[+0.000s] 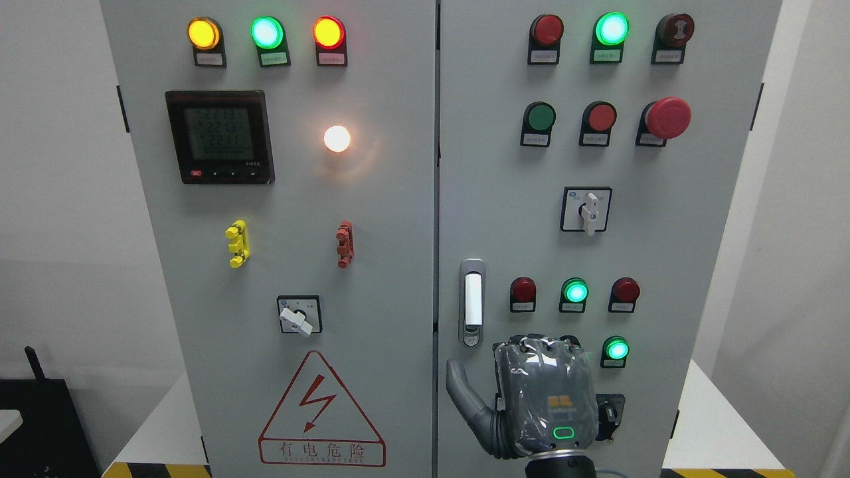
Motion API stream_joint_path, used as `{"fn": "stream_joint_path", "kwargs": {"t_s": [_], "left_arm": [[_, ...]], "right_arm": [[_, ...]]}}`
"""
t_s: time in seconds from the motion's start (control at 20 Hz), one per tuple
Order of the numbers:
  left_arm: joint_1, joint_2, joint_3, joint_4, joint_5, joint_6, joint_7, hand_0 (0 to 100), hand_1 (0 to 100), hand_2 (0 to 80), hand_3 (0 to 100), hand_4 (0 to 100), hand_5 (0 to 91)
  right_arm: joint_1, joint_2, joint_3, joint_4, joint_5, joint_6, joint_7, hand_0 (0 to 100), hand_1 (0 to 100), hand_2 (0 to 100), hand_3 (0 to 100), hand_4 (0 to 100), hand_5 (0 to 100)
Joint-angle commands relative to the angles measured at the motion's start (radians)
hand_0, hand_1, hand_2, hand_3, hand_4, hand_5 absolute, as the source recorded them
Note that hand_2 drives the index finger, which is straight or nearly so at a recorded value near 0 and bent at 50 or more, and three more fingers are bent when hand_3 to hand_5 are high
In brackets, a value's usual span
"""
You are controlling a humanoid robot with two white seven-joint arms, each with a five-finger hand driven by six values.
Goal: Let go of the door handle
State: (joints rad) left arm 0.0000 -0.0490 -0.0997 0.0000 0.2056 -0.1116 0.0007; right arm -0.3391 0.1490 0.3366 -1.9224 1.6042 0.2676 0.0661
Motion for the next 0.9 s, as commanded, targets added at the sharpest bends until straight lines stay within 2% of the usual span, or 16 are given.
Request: {"fn": "stream_joint_path", "kwargs": {"t_s": [0.0,0.85], "left_arm": [[0.031,0.000,0.000,-0.031,0.000,0.000,0.001,12,39,0.0,0,0,0.0],[0.032,0.000,0.000,-0.031,0.000,0.000,0.001,12,39,0.0,0,0,0.0]], "right_arm": [[-0.017,0.001,0.006,0.033,-0.001,0.010,0.008,34,0,100,100,91,92],[-0.041,0.001,-0.002,0.052,0.000,0.012,0.027,34,0,100,100,91,92]]}}
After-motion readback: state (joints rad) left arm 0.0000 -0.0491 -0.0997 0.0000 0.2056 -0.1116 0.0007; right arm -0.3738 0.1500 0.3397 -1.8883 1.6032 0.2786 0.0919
